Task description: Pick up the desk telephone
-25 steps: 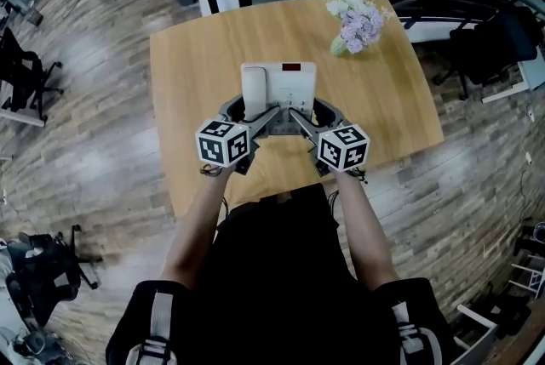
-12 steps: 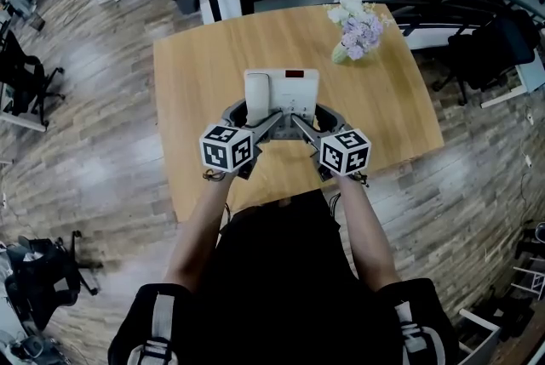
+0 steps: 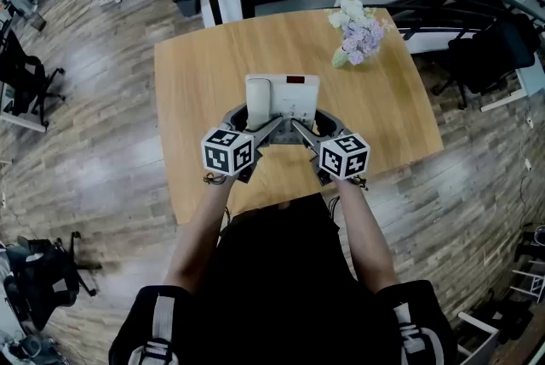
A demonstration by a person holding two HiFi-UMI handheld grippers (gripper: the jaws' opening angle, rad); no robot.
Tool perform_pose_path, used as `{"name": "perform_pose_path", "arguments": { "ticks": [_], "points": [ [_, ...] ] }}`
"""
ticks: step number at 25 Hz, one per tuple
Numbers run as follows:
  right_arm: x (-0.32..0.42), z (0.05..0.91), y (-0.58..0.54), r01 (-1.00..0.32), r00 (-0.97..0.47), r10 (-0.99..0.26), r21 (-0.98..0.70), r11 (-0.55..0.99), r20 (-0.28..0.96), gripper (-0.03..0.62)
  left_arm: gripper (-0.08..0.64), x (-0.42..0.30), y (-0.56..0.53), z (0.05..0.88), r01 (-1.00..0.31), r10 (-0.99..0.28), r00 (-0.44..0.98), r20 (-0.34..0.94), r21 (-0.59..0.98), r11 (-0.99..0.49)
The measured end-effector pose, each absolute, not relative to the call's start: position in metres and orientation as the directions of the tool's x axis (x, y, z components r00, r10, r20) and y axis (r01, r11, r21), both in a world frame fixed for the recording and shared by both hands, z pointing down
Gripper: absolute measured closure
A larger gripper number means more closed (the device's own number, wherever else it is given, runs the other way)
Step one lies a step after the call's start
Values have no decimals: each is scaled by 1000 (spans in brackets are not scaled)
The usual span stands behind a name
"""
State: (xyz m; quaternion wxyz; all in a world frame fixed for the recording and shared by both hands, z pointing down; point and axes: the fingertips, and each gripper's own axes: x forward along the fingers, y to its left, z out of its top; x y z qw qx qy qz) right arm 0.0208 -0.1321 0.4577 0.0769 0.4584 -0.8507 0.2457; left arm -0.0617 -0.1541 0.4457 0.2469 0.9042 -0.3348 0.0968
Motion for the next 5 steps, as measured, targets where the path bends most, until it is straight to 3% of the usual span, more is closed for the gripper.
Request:
{"name": "perform_pose_path", "arguments": {
  "ticks": [5],
  "points": [
    [20, 459, -134, -816, -570, -739, -351, 459, 358, 324, 167, -62, -155, 445, -654, -559, 756, 341, 381, -653]
  ]
}}
